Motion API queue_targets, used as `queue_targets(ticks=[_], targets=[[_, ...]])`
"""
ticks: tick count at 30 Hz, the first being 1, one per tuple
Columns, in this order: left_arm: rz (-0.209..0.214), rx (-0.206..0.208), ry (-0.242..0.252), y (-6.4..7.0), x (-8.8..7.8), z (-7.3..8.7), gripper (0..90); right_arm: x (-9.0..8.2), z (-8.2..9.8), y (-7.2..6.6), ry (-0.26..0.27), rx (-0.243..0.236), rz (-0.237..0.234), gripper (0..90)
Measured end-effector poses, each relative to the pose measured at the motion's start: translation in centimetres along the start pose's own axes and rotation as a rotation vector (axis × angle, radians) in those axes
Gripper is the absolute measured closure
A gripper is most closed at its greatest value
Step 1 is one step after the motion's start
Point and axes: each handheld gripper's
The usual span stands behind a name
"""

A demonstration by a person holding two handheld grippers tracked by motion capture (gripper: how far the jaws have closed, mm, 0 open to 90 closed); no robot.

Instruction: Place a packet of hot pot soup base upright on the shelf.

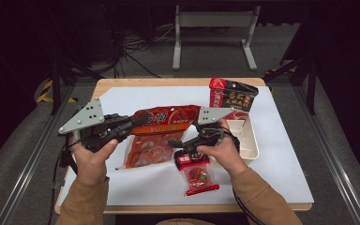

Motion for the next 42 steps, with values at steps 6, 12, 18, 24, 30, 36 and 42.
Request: queue_targets(ticks=[6,12,18,24,30,36,42], targets=[[0.011,0.005,0.01,0.2,0.0,0.0,90.0,0.2,0.3,0.2,0.02,0.018,-0.036,20.3],[0.015,-0.005,0.013,0.1,0.0,0.0,90.0,0.3,0.5,0.2,0.03,0.047,-0.067,22.4],[0.014,0.006,0.019,0.3,-0.2,-0.1,90.0,0.3,0.6,0.2,0.04,0.06,-0.09,31.1],[0.016,-0.002,0.032,0.2,-0.5,-0.1,90.0,0.0,0.6,0.1,0.056,0.062,-0.139,43.4],[-0.002,-0.008,0.023,0.0,-0.6,-0.1,89.9,-0.2,0.3,-0.1,0.028,0.024,-0.177,61.4],[-0.014,-0.02,0.038,-0.3,-0.7,0.1,89.7,-0.7,-0.4,-0.7,-0.009,-0.025,-0.163,68.6],[-0.011,-0.034,0.048,-0.6,-0.7,0.3,89.4,-1.2,-1.1,-1.1,-0.031,-0.045,-0.152,70.0]])
Point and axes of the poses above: each handheld gripper's, and its own axes: x roughly forward along the jaws, z roughly out of its underside, y roughly to its right, and after that the axes turned 5 degrees about -z, right-handed
